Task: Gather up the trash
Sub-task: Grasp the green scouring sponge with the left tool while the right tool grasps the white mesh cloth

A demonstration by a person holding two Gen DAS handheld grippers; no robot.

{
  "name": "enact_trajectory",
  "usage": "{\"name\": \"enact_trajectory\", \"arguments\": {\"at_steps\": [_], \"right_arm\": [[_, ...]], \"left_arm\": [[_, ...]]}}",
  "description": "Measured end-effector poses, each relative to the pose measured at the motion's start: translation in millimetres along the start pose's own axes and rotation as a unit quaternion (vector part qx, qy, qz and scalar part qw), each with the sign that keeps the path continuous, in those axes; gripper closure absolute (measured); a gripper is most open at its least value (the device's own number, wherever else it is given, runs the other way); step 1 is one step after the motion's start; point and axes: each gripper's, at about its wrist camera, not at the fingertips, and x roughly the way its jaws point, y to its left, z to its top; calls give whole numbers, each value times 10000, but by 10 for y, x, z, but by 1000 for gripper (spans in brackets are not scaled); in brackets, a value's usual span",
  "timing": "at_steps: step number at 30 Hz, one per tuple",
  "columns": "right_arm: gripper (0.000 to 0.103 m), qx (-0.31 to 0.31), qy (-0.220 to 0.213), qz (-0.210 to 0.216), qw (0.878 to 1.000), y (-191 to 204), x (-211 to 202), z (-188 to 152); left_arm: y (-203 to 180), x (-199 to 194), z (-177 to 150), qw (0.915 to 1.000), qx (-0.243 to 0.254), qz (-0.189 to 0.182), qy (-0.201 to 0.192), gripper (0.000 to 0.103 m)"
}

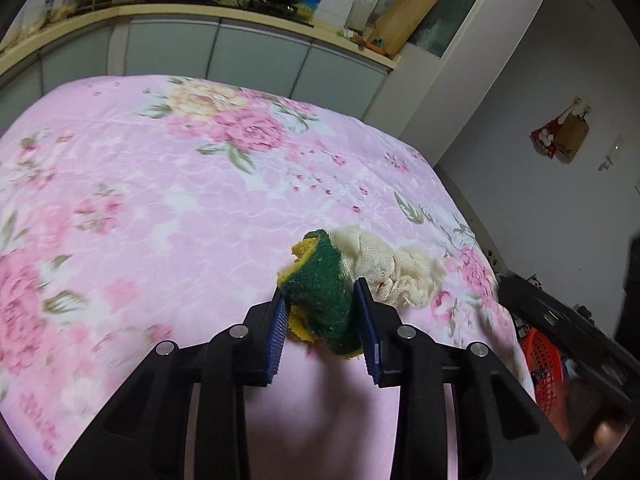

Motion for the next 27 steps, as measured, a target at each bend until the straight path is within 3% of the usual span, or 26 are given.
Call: {"name": "enact_trajectory", "arguments": {"at_steps": [8, 15, 22, 27], "right_arm": [[27, -449, 229, 185, 9986, 345, 327, -2], [27, -731, 345, -69, 9967, 515, 698, 39], [27, -1236, 463, -513, 9899, 644, 965, 26], [53, -1204, 543, -698, 9888, 610, 1022, 32]], "left_arm": [[198, -248, -167, 9999, -12, 123, -57, 72], [271, -334, -198, 9990, 33, 342, -289, 72], [334, -228, -249, 9990, -5, 413, -195, 72], [354, -216, -253, 9989, -39, 410, -202, 72]]}}
